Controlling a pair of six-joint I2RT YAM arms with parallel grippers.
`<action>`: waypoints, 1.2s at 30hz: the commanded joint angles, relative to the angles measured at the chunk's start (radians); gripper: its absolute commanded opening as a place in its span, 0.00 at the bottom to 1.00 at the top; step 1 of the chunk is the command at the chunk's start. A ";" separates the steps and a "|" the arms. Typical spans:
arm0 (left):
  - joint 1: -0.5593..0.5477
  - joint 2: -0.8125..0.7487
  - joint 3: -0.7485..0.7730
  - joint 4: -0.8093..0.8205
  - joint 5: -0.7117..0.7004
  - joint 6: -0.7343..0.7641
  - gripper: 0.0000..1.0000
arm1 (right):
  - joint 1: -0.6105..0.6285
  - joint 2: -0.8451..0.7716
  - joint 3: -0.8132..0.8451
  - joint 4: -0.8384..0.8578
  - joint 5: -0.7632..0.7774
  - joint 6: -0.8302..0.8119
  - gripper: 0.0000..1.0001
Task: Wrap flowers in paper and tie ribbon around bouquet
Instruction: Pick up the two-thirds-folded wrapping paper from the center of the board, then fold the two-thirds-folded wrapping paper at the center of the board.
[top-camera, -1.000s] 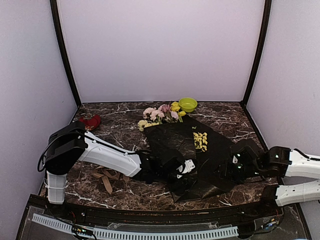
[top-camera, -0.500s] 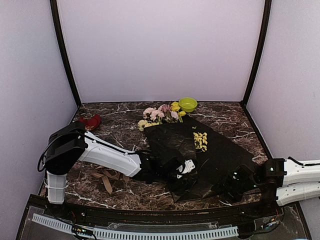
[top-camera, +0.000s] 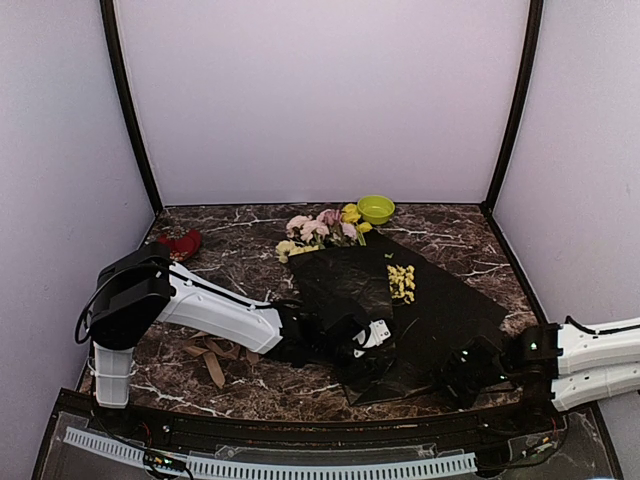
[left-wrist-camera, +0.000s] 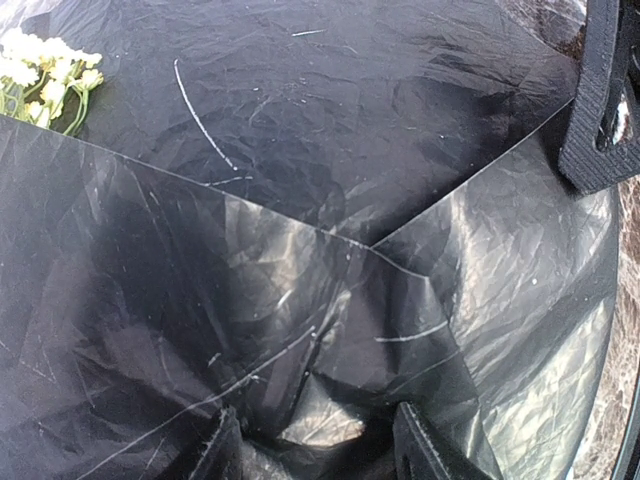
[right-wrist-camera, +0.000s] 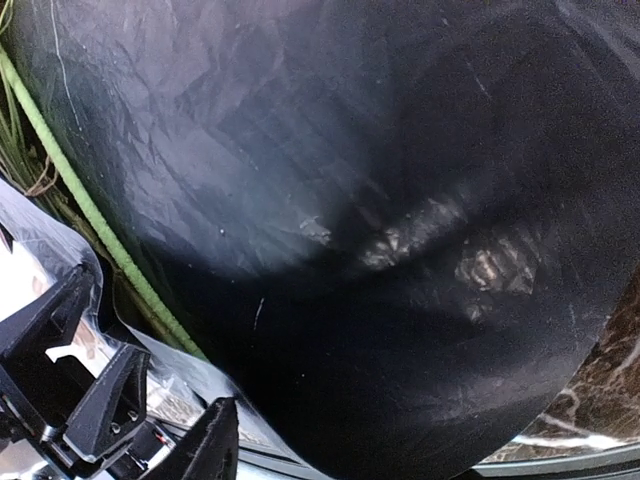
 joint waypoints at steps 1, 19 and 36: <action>-0.012 0.027 -0.029 -0.089 0.059 0.010 0.53 | 0.008 0.009 -0.017 -0.048 0.046 0.006 0.43; -0.013 0.041 -0.034 -0.093 0.064 0.009 0.53 | 0.021 0.168 0.237 -0.126 0.192 -0.398 0.00; 0.008 0.020 -0.090 0.019 0.163 -0.053 0.53 | 0.336 0.480 0.554 -0.221 0.520 -0.910 0.00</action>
